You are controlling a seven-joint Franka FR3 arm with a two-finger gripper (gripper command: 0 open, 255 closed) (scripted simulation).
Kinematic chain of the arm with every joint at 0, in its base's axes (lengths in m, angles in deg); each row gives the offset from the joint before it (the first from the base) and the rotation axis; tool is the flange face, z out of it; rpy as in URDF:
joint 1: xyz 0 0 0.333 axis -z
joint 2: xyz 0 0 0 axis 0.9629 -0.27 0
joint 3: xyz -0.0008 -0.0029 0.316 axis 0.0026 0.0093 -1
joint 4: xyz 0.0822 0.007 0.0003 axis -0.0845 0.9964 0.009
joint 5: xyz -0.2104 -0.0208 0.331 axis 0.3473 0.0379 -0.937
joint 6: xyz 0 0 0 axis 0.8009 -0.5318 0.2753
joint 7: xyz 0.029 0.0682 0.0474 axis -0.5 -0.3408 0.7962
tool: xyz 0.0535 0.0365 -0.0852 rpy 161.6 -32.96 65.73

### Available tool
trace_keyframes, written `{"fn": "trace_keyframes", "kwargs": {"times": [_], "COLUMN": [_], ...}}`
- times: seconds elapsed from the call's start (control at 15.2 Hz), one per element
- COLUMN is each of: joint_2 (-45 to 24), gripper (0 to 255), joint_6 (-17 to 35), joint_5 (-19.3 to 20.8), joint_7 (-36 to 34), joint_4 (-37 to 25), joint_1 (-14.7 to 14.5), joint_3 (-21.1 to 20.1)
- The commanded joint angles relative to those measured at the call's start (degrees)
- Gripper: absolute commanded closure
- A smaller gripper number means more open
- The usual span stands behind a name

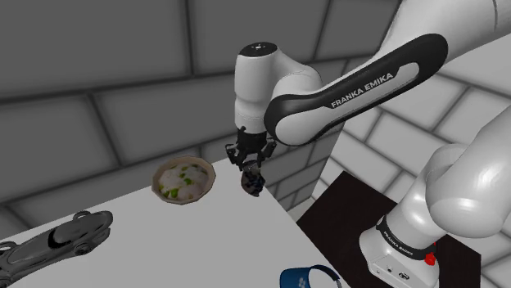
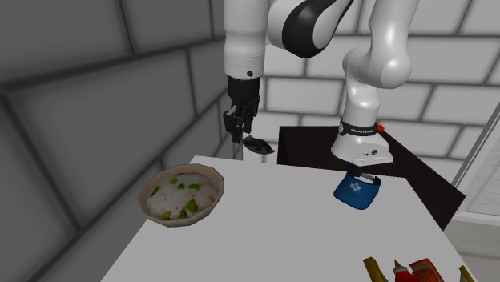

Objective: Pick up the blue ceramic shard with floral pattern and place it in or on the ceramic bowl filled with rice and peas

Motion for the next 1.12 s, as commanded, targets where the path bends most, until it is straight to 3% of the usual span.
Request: {"fn": "trace_keyframes", "kwargs": {"times": [0.0, 0.33, 0.66, 1.06], "joint_2": [0.8, 2.8, -8.7, -22.7], "gripper": [255, 255, 255, 255], "joint_6": [-1.6, -4.9, -7.5, -13.1], "joint_5": [-0.5, -1.6, 3.3, 8.8], "joint_7": [0.6, 1.7, -3.1, -7.5], "joint_4": [-0.8, -2.4, -15.1, -32.8], "joint_1": [0.0, -0.2, -0.5, -3.3], "joint_3": [0.1, 0.4, -1.3, -1.6]}}
